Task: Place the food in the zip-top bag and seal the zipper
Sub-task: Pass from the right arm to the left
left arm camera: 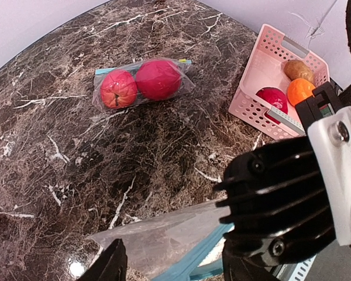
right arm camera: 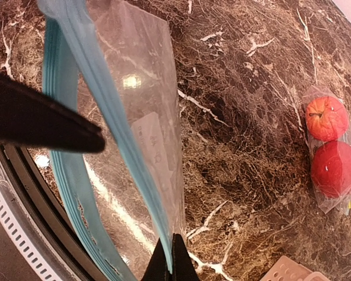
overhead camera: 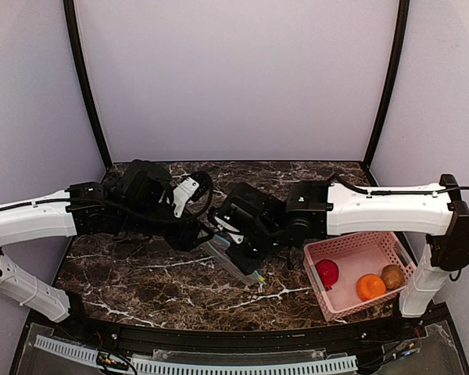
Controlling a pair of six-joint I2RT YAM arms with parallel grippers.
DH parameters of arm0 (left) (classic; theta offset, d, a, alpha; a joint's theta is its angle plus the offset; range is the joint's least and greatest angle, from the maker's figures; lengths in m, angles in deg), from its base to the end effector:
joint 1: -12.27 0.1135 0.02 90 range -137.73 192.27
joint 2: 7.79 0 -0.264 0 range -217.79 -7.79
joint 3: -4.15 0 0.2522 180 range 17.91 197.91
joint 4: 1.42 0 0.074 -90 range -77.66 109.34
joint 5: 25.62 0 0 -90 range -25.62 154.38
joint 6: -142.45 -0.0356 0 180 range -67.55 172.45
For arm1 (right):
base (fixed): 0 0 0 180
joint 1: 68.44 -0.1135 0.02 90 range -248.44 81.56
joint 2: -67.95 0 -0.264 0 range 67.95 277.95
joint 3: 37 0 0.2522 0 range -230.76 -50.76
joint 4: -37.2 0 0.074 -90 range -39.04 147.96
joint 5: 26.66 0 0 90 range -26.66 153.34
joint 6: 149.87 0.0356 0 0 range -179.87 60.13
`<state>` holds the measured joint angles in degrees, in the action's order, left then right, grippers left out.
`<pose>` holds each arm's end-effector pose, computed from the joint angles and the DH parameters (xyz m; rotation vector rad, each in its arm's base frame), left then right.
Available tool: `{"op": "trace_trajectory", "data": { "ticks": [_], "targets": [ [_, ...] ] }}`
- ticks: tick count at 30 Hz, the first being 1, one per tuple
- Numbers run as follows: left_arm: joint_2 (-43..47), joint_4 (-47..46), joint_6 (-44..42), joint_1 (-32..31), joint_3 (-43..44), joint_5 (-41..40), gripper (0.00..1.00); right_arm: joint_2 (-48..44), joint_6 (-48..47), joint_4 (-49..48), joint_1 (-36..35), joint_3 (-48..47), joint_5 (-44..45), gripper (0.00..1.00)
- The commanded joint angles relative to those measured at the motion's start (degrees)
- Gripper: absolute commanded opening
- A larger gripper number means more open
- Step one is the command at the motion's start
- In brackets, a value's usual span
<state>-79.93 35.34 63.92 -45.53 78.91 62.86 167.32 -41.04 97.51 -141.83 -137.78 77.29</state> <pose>0.1509 -0.2378 0.3148 0.8679 2.0686 -0.6514 0.1143 0.3532 0.2872 -1.1039 2.3321 0.2984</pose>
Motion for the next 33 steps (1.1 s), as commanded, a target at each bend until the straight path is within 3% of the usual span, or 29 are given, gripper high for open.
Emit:
{"op": "trace_trajectory", "data": {
  "ticks": [1, 8, 25, 30, 33],
  "targets": [
    [0.5, 1.43, -2.61, -0.03, -0.84, 1.12, 0.53, -0.3, -0.7, -0.68, -0.42, -1.18, -1.14, 0.0],
    [0.67, 1.96, -3.92, -0.04, -0.93, 1.34, 0.37, -0.33, -0.94, -0.75, -0.44, -1.13, -1.53, 0.0],
    [2.8, 2.55, -2.27, -0.05, -4.51, 0.89, 0.36, -0.98, 0.38, -0.82, -0.08, -1.1, -0.58, 0.0],
    [2.76, 2.37, -2.43, -0.06, -4.6, 1.38, 0.41, -0.74, 0.41, -1.08, -0.07, -1.28, -0.95, 0.0],
    [2.52, 2.41, -2.59, -0.03, -4.45, 0.97, 0.38, -0.83, 0.48, -1.1, -0.08, -1.39, -1.11, 0.0]
  ]
}}
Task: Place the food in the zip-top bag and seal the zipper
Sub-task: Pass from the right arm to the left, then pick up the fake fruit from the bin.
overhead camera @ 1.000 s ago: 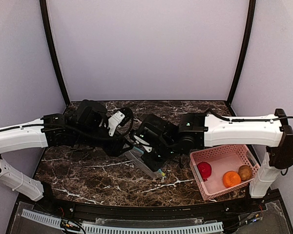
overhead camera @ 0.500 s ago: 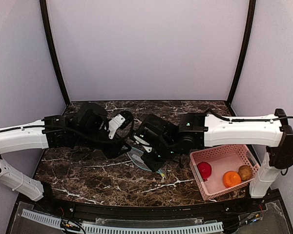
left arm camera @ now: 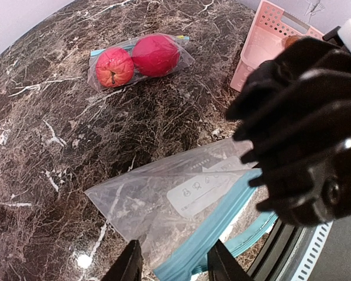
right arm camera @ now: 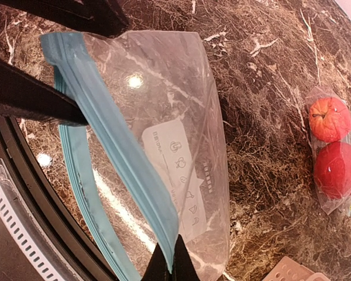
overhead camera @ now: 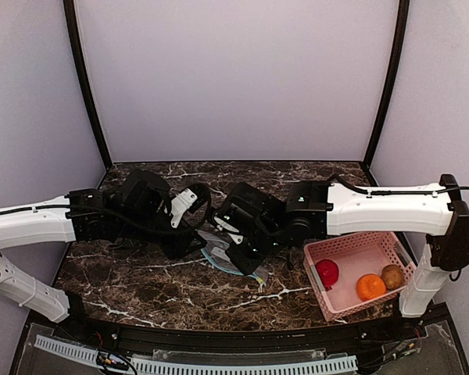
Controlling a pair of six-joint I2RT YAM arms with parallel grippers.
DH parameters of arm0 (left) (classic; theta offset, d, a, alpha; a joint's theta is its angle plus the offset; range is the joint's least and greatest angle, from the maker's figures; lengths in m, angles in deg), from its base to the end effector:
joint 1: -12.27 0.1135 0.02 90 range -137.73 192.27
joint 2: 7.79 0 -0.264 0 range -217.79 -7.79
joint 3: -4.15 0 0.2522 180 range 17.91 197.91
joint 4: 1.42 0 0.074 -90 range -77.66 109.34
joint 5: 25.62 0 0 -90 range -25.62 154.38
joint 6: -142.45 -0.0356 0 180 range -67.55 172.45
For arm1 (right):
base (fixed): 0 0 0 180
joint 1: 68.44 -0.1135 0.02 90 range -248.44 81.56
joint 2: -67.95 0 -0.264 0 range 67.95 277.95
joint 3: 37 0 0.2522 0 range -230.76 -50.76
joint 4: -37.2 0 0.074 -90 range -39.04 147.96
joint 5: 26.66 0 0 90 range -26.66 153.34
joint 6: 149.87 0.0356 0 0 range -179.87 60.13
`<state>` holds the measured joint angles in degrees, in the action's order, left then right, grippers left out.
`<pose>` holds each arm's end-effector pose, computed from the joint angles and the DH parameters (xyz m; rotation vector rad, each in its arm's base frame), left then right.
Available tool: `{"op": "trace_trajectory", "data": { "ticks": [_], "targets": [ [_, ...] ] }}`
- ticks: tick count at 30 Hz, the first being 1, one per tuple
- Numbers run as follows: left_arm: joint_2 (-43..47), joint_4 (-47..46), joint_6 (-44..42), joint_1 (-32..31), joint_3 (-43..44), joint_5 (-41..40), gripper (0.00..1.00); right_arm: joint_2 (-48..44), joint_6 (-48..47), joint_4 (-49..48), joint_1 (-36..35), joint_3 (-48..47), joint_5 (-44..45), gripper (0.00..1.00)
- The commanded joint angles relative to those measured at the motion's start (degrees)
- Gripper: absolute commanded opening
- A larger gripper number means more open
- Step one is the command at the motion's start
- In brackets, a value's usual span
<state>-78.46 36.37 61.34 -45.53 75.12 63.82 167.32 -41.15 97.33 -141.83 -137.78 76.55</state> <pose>0.1451 -0.2298 0.2972 0.9466 2.0949 -0.6139 0.1140 0.3537 0.2873 -1.1120 2.3336 0.3132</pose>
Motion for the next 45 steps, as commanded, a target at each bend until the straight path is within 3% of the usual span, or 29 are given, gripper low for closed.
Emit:
{"op": "trace_trajectory", "data": {
  "ticks": [1, 9, 21, 25, 31, 35, 40, 45],
  "targets": [
    [0.97, 1.42, -0.07, -0.03, -0.51, -0.13, 0.35, -0.8, 0.61, -0.93, -0.09, -1.39, -0.33, 0.0],
    [0.51, 1.64, -0.21, -0.03, -0.3, 0.19, 0.18, -1.02, 0.86, -1.08, -0.09, -1.18, 0.04, 0.0],
    [0.84, 2.22, 0.86, -0.03, -0.61, -0.05, 0.01, -0.74, 3.66, -1.11, 1.23, -0.42, 2.46, 0.0],
    [1.0, 3.36, 4.32, -0.03, -0.49, -2.46, 0.01, -2.2, 4.48, -1.75, 1.6, 0.53, 2.96, 0.16],
    [1.26, 4.38, 13.67, -0.03, -0.77, -7.14, 0.01, -7.26, 6.55, -2.71, 1.58, 3.24, 1.95, 0.59],
    [1.22, 4.34, 18.32, -0.04, -0.98, -8.17, 0.01, -12.97, 12.32, 0.16, 1.81, 7.83, 4.38, 0.75],
    [1.26, 2.83, 22.35, -0.11, -2.41, -8.33, 0.01, -22.47, 22.72, 4.62, 5.29, 18.42, 5.31, 0.85],
    [1.07, 1.5, 24.94, -0.03, -3.68, -7.7, 0.01, -31.46, 30.34, 7.22, 14.08, 30.7, 2.92, 0.92]
  ]
}}
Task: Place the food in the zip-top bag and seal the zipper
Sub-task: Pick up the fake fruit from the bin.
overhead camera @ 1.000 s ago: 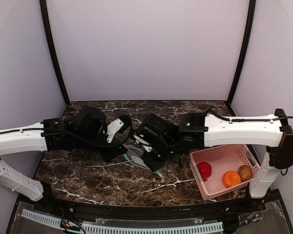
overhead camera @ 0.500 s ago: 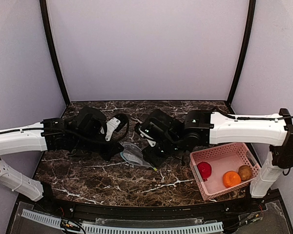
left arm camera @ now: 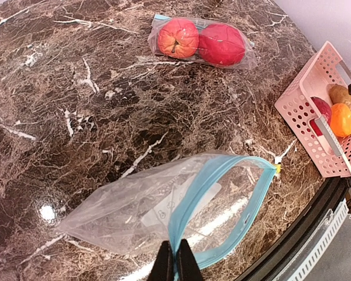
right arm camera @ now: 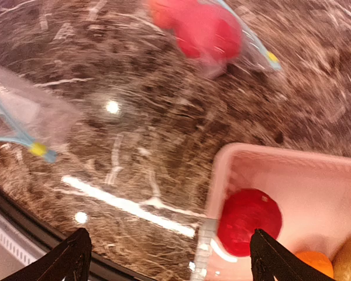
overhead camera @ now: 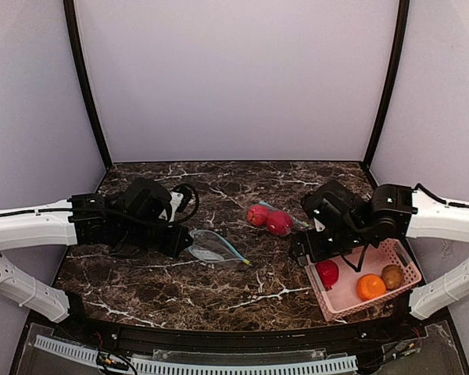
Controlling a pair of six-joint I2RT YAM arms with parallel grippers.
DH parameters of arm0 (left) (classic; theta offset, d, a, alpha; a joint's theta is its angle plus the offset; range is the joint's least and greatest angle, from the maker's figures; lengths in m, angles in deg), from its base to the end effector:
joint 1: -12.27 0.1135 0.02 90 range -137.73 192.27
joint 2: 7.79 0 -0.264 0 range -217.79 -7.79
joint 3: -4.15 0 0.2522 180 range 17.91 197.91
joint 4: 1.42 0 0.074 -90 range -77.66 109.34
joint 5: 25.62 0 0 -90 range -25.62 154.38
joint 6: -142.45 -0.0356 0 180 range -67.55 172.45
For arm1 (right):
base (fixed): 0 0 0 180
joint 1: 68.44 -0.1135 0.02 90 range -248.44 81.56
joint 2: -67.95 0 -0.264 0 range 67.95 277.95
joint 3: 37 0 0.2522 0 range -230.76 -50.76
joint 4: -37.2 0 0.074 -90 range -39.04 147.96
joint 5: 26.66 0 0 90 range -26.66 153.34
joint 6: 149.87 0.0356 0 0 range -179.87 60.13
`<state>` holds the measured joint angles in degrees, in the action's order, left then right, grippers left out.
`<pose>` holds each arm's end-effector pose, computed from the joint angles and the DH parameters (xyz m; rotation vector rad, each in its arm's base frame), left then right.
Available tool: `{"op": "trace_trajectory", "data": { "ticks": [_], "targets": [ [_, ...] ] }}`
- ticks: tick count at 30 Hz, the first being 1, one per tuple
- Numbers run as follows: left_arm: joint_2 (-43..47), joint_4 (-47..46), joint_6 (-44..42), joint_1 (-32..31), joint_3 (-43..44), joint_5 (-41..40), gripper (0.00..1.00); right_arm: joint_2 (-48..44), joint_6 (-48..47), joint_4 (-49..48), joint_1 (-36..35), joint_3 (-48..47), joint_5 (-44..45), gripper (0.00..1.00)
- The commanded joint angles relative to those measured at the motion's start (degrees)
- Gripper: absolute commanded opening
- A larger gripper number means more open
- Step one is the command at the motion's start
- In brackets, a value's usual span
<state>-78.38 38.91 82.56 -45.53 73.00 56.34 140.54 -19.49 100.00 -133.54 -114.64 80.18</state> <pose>0.1457 -0.2220 0.2816 0.4967 2.3257 -0.6131 0.1146 0.2223 0.2962 -0.4393 2.5145 0.3583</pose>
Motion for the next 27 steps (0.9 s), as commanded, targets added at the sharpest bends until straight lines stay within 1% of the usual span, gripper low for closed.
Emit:
{"op": "trace_trajectory", "data": {
  "ticks": [1, 5, 7, 12, 15, 23, 27],
  "targets": [
    [1.09, -1.23, 3.99, -0.08, -1.65, -0.23, 0.01, -6.3, 9.23, 4.57, 7.52, 9.41, -1.43, 0.93],
    [1.53, -2.19, 5.23, -0.04, -2.46, -0.17, 0.01, -10.77, 9.94, 4.37, 12.64, 14.54, -2.69, 0.96],
    [1.73, -2.28, 5.7, -0.03, -2.78, -0.2, 0.01, -12.12, 9.12, 2.71, 14.93, 16.74, -4.73, 0.97],
    [1.77, -2.92, 6.54, -0.11, -3.45, 0.48, 0.01, -12.55, 7.49, -2.36, 18.58, 22.05, -9.83, 0.95],
    [1.89, -3.01, 6.77, -0.03, -3.62, 0.68, 0.01, -12.53, 7.15, -4.73, 19.57, 23.78, -11.58, 0.92],
    [2.27, -2.75, 6.53, -0.03, -3.61, 0.52, 0.01, -10.09, 6.16, -8.54, 20.1, 24.97, -13.11, 0.88],
    [2.36, -2.63, 6.54, -0.08, -3.72, 0.64, 0.01, -8.31, 5.87, -9.86, 20.36, 25.29, -13.3, 0.83]
  ]
}}
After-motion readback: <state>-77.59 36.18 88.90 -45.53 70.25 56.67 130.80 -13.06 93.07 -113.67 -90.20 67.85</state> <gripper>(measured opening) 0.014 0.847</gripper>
